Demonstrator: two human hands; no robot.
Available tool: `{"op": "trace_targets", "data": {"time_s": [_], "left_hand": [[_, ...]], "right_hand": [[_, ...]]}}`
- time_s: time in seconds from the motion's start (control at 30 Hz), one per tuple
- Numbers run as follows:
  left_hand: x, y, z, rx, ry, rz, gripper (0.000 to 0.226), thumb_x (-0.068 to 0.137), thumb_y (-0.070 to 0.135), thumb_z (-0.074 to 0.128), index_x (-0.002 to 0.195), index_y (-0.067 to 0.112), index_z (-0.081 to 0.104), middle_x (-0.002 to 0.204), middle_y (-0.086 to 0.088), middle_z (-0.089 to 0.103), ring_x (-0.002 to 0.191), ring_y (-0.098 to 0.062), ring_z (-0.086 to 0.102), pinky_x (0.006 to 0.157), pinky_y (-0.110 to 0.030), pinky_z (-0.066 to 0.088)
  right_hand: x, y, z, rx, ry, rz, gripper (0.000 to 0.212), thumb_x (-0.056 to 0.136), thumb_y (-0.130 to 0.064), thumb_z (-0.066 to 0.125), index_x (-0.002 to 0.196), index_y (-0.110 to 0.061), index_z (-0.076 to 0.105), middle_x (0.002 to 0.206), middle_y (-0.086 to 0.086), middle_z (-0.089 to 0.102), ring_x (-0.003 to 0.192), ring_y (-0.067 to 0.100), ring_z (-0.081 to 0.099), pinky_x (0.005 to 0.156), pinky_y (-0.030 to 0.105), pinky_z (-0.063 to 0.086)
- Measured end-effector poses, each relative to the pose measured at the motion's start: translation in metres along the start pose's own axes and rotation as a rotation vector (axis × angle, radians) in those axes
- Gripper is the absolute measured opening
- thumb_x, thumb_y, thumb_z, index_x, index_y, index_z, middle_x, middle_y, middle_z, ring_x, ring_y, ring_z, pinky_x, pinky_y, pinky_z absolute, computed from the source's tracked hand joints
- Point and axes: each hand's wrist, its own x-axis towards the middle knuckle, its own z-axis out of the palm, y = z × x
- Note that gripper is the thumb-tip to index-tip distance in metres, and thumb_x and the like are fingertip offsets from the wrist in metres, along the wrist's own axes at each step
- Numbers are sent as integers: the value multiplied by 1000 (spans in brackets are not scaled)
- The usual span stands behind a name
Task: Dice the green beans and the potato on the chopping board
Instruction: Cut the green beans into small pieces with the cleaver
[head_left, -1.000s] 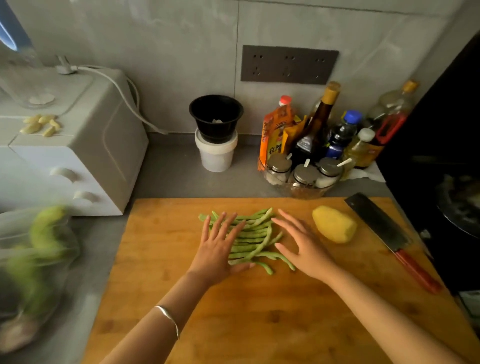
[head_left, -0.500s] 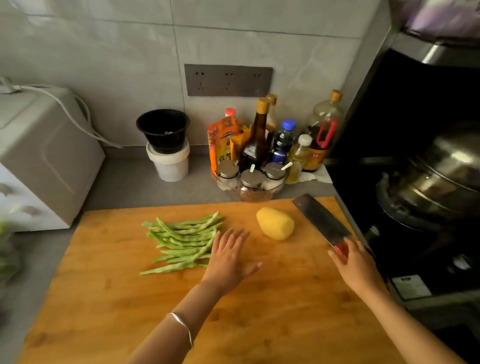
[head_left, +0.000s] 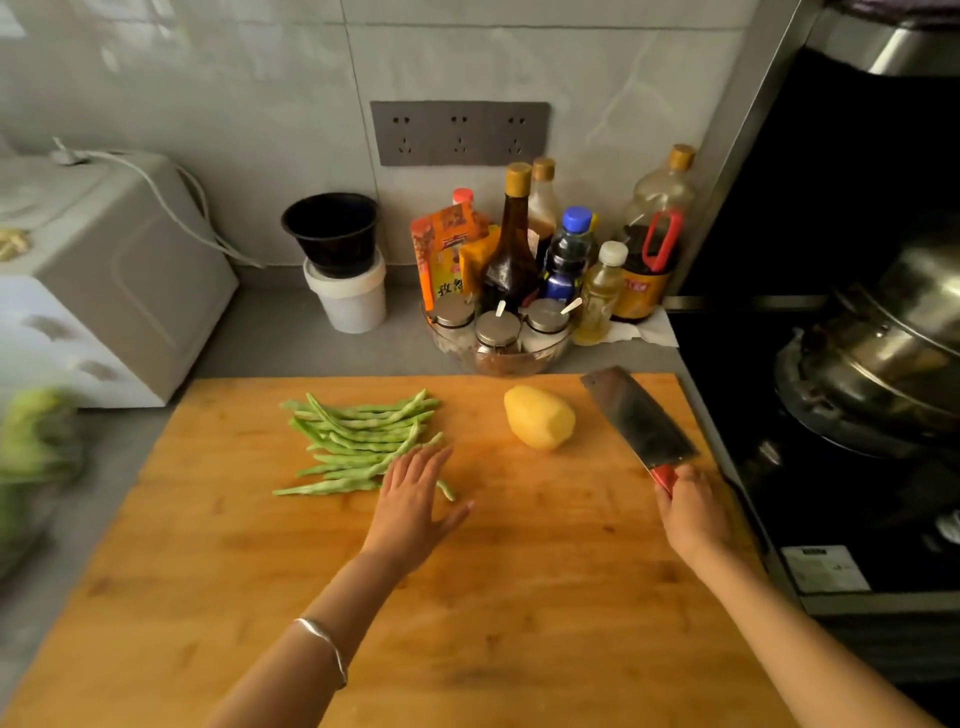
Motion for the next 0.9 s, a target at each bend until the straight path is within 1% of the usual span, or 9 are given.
{"op": "trace_targets", "data": {"time_s": [0.1,0.17,0.23,0.37,0.5,0.6,0.67,0.77,0.9], "left_hand": [[-8,-22,-13,46,-23,-67,95,78,83,14,143,17,39,142,-4,44,133,-28,37,110,-45,30],[-10,-35,-20,74,-29,-96,97,77,83,14,142,15,40,141,-6,46,131,-29,38,109,-43,31],[-10,-49,-27,98,-30,-104,88,81,76,27,143,15,39,141,-6,46,131,-29,38,108,-41,31],[-7,-69,-32,167,-128,-91,70,90,50,53,148,19,28,147,-4,36,137,-25,28,111,-35,24],[-3,-76,-34,220,-138,-1,64,85,37,67,142,18,41,138,-10,43,130,-32,35,107,-40,30],[-1,-84,-34,245,-170,70,58,85,32,68,136,18,46,133,-8,45,125,-30,40,103,-40,35],[-2,-88,-33,228,-197,122,51,79,30,73,125,18,55,123,-8,52,115,-32,49,94,-42,43],[-1,-91,-33,237,-204,165,45,71,24,80,111,15,62,107,-10,59,98,-35,56,79,-42,49],[-2,-91,-37,241,-151,252,43,76,19,76,115,13,62,100,-11,61,92,-37,59,75,-41,49]], "right_hand": [[-9,-7,-8,97,11,6,30,99,-25,51,115,2,52,104,23,65,93,40,64,70,43,50],[-16,-9,-18,164,50,8,29,97,-29,55,111,-3,53,92,16,64,79,34,61,56,31,40],[-26,-16,-27,284,99,6,30,95,-36,58,107,-9,55,84,6,60,67,25,54,49,24,31],[-54,-42,-39,481,174,-74,31,90,-47,60,96,-17,55,72,0,59,62,16,55,51,25,36],[-86,-81,-43,721,130,-171,20,89,-41,63,86,-21,59,74,5,64,68,20,60,59,38,47],[-109,-104,-33,893,43,-156,10,88,-31,67,83,-26,60,82,0,68,75,13,63,67,28,49],[-123,-112,-23,962,-3,-129,10,87,-30,67,82,-23,61,81,0,68,72,7,61,65,18,46],[-142,-117,-12,1021,-46,-76,21,81,-40,64,82,-18,64,71,-8,66,64,-1,58,62,15,45],[-163,-110,-7,1014,-106,-60,17,91,-27,62,80,-15,60,56,-19,58,54,-3,53,54,13,38]]}}
